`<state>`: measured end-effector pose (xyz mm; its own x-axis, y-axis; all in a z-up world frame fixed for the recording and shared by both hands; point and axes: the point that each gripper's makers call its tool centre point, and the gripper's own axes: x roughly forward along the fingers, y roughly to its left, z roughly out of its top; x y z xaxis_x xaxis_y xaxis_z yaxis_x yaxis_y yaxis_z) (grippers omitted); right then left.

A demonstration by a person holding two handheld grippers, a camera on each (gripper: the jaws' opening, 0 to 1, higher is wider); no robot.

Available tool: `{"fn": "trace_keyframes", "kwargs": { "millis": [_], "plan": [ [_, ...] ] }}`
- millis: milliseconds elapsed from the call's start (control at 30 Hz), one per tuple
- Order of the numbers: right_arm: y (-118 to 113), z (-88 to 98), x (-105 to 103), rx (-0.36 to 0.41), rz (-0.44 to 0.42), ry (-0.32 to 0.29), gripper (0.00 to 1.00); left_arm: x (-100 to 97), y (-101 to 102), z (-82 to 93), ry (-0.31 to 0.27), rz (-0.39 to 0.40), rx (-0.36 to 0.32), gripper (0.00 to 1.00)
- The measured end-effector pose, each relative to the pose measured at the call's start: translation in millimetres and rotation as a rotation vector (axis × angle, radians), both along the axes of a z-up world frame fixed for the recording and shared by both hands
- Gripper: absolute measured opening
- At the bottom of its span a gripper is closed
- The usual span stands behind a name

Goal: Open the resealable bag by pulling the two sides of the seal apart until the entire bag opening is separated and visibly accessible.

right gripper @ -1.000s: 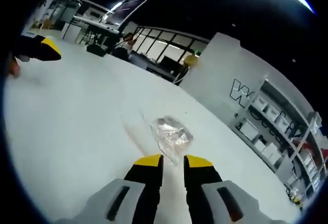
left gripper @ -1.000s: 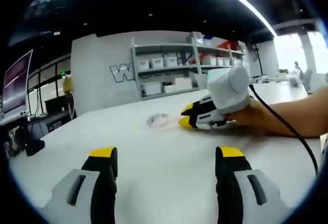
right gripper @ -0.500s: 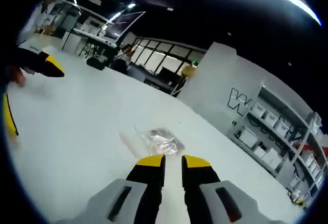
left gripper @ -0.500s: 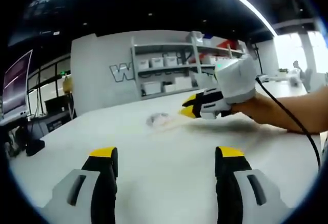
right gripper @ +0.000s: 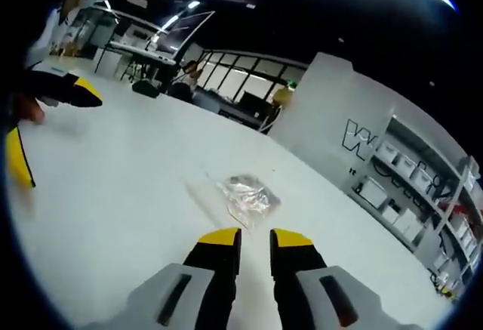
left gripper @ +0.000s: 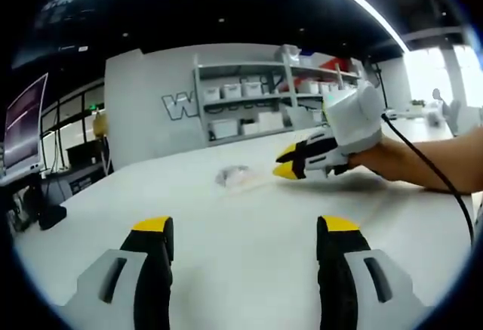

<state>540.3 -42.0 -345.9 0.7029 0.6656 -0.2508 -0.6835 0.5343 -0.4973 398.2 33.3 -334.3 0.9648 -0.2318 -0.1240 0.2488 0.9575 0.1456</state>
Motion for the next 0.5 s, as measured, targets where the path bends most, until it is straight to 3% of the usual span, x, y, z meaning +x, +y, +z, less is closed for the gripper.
{"fn": "trace_keyframes", "kwargs": {
  "millis": [367, 500],
  "plan": [
    [11.7, -6.0, 6.0, -0.039, 0.018, -0.001, 0.15, 0.1, 0.2, 0.3, -0.001, 0.0, 0.0, 0.77],
    [10.1, -7.7, 13.6, -0.064, 0.004, -0.028, 0.14, 0.4, 0.2, 0.5, -0.001, 0.0, -0.001, 0.77]
  ]
}}
